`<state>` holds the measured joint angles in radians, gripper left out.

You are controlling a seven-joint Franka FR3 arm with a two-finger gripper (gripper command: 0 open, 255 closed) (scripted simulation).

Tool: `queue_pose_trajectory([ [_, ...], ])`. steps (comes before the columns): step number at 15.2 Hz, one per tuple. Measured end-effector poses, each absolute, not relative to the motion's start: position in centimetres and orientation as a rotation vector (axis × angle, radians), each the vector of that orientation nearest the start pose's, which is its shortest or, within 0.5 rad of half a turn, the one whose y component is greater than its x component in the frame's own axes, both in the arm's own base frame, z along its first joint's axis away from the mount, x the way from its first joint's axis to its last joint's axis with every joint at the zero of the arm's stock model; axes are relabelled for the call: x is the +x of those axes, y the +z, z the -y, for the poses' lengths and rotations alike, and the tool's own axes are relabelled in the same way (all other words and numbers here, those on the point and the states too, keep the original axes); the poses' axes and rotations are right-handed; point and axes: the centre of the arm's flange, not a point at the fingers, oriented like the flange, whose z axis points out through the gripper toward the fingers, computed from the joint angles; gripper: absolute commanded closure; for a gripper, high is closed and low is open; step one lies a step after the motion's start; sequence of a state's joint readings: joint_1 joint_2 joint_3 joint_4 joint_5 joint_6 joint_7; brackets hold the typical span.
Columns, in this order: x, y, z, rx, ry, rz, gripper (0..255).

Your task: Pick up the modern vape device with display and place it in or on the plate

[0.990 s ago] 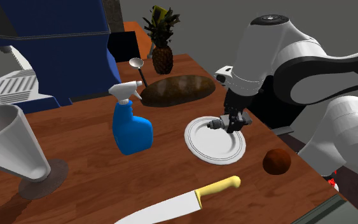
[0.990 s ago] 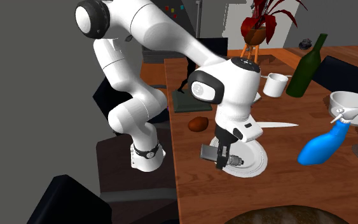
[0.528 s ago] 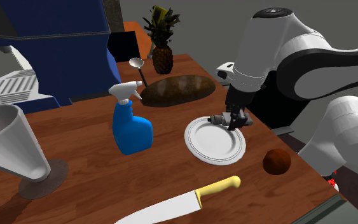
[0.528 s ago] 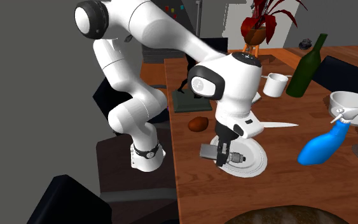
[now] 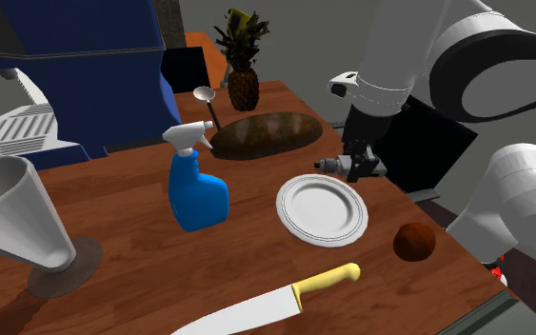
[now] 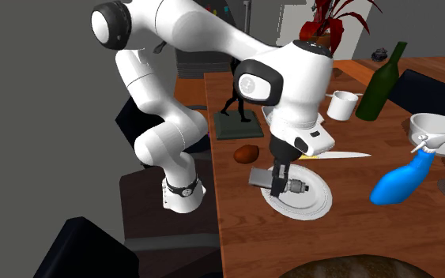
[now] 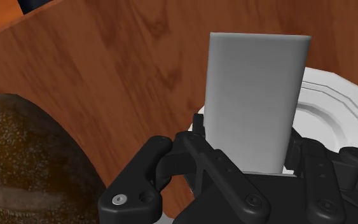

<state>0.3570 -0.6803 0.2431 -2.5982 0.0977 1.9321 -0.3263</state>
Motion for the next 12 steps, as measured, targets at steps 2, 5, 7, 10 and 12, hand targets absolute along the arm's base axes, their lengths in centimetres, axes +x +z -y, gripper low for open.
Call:
queue_pose_trajectory([
  [2,28.2,47.5,-20.3,-2.924,-0.014,1.305,255],
  [5,27.9,48.2,-22.1,-2.923,-0.014,1.306,255],
  [7,28.1,48.5,-24.2,-2.924,-0.014,1.306,255],
  [10,27.9,47.9,-27.5,-2.924,-0.013,1.306,255],
  [12,27.8,47.1,-28.0,-2.924,-0.013,1.305,255],
])
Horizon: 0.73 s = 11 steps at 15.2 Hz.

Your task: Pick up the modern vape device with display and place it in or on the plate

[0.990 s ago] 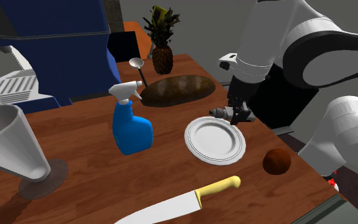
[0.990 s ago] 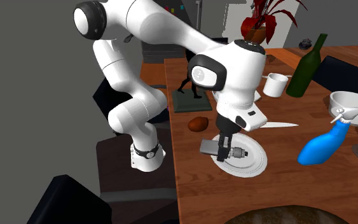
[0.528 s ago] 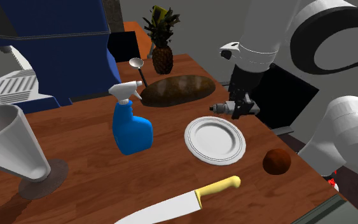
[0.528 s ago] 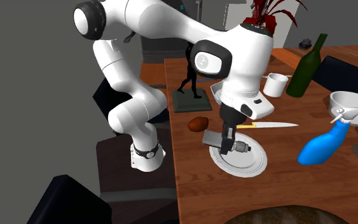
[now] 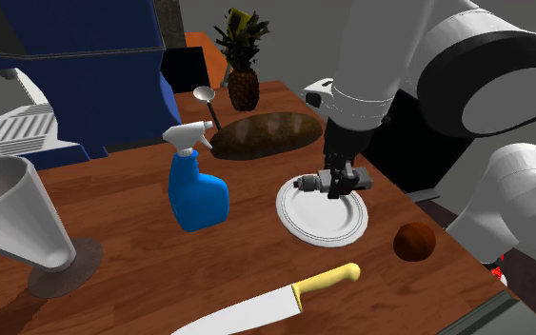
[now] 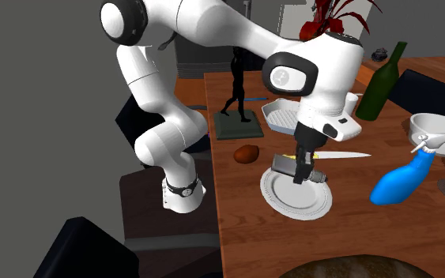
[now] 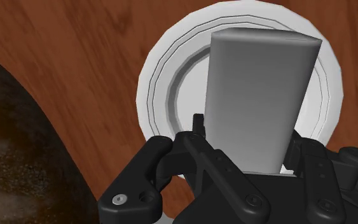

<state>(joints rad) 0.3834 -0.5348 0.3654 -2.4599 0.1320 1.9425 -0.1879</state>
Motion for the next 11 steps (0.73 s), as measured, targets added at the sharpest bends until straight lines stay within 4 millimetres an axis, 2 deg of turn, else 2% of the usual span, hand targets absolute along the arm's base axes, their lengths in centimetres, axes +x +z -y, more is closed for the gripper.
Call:
queue_pose_trajectory([
  [9,27.9,42.1,-28.1,-2.924,-0.013,1.304,255],
  [11,27.9,41.6,-28.1,-2.924,-0.013,1.305,255],
])
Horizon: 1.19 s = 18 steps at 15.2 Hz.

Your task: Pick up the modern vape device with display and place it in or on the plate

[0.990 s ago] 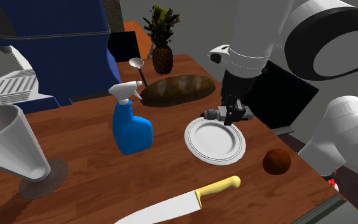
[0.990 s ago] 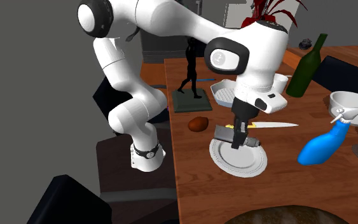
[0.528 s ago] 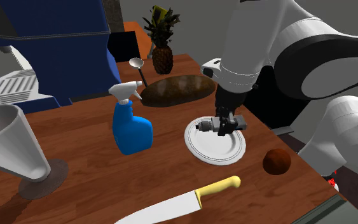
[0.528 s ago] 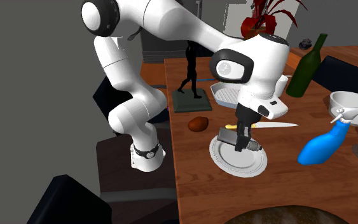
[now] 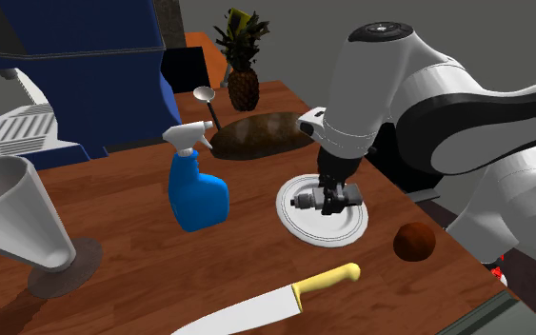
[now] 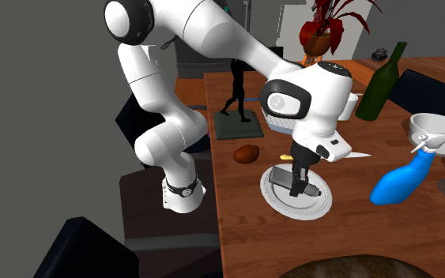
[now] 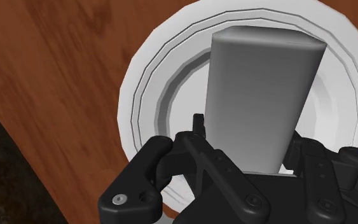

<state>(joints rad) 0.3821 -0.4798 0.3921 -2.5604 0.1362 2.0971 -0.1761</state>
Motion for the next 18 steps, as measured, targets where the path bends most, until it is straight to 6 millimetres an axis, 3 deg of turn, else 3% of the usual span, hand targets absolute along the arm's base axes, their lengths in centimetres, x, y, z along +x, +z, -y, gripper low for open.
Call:
queue_pose_trajectory([
  [5,27.9,41.4,-28.1,-2.924,-0.013,1.305,255],
  [6,27.9,41.4,-28.1,-2.924,-0.013,1.305,0],
  [12,27.9,41.4,-28.1,-2.924,-0.014,1.305,0],
  [18,27.8,46.1,-28.4,-2.924,-0.015,1.304,0],
])
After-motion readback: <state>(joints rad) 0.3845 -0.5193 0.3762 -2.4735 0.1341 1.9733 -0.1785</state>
